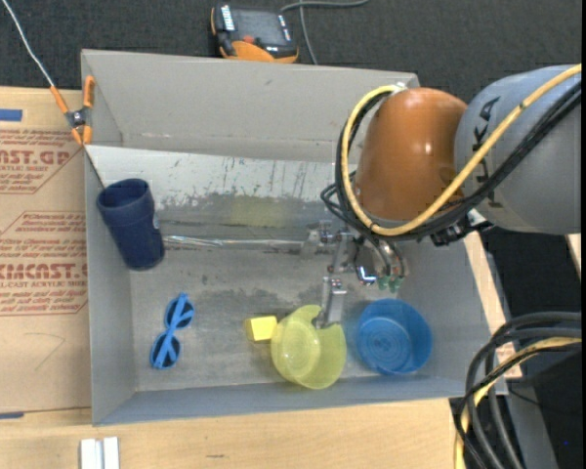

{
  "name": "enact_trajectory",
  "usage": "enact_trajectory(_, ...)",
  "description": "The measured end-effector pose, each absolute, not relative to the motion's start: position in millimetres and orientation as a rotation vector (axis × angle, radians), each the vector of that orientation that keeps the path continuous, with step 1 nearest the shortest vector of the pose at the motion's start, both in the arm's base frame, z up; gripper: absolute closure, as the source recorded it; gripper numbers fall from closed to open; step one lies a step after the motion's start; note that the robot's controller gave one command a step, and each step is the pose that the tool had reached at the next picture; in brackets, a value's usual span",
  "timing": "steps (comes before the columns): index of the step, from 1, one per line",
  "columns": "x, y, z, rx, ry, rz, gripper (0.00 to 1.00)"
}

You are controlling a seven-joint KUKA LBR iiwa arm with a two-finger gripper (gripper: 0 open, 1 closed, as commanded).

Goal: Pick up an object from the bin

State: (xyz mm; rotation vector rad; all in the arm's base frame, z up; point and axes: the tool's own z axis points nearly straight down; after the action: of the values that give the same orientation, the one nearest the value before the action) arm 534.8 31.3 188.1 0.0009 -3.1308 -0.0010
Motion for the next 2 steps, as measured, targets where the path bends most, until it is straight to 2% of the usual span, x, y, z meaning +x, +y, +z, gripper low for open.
enact_trajectory(1,564.4,-8.8,92.4,0.558,-3.074,-0.007,0.0)
enact_trajectory(2,587.5,-5.9,66.3,0.242,-3.111,-0.009,0.0)
